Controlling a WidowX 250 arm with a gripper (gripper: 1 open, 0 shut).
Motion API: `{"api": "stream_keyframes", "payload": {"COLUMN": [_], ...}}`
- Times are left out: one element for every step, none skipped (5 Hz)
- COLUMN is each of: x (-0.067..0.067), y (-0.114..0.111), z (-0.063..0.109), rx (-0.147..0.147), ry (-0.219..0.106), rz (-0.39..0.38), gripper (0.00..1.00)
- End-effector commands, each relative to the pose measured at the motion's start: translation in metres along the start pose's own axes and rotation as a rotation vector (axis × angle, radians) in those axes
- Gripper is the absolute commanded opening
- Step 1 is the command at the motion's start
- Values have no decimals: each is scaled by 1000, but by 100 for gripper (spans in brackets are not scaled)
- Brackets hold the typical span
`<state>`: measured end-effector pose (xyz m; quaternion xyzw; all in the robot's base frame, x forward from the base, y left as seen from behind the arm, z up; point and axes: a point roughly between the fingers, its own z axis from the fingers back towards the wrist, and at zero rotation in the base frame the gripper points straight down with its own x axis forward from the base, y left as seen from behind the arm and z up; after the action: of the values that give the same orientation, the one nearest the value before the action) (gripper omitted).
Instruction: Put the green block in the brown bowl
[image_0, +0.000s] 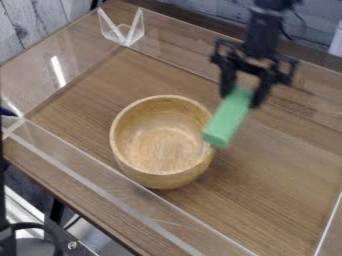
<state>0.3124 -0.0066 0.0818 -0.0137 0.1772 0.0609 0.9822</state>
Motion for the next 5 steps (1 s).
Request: {"api": "stream_keyframes", "payload": {"x": [12,7,-3,5,11], "y": [40,31,29,28,27], "z": [33,26,20,18,16], "rx": [-14,-12,-11,-10,-10], "ry": [-64,-43,-21,-32,-41], "rz": [-42,-63,-91,-129,-160], "gripper": [0,0,0,0,0]}}
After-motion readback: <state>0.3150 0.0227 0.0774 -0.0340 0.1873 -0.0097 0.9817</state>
